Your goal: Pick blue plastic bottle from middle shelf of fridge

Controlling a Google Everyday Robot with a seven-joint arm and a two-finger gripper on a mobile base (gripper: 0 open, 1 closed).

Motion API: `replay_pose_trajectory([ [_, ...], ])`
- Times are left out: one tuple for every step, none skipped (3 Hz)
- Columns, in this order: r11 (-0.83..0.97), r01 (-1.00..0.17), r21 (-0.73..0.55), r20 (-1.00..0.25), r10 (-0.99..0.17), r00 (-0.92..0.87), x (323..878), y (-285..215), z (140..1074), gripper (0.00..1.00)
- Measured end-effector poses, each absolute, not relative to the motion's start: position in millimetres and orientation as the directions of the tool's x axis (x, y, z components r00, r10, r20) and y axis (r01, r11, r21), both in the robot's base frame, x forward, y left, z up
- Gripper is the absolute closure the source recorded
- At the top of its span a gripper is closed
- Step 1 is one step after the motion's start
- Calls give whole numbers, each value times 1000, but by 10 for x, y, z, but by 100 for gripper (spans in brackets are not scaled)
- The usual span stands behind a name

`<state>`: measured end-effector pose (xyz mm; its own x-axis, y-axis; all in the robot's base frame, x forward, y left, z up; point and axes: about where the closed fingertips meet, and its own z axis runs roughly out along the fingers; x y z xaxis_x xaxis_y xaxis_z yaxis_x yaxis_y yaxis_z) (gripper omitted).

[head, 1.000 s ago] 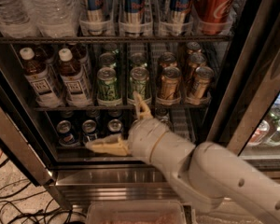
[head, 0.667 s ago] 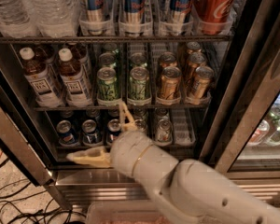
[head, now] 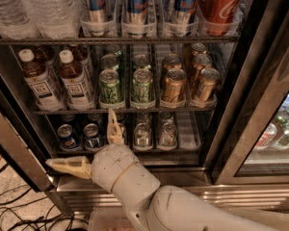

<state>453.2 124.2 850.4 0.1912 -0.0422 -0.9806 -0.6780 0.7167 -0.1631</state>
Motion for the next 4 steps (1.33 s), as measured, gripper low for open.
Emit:
replay_pose_trajectory([
  [802,-586,-118,-987,-31,158,4766,1107,8492,0],
  [875,-471,-116,-991,-70,114,5115,774,8459,0],
  [875,-471,-116,-991,-70,114,5115,774,8459,0],
  [862,-493,-117,-991,-73,109,5135,846,8443,0],
])
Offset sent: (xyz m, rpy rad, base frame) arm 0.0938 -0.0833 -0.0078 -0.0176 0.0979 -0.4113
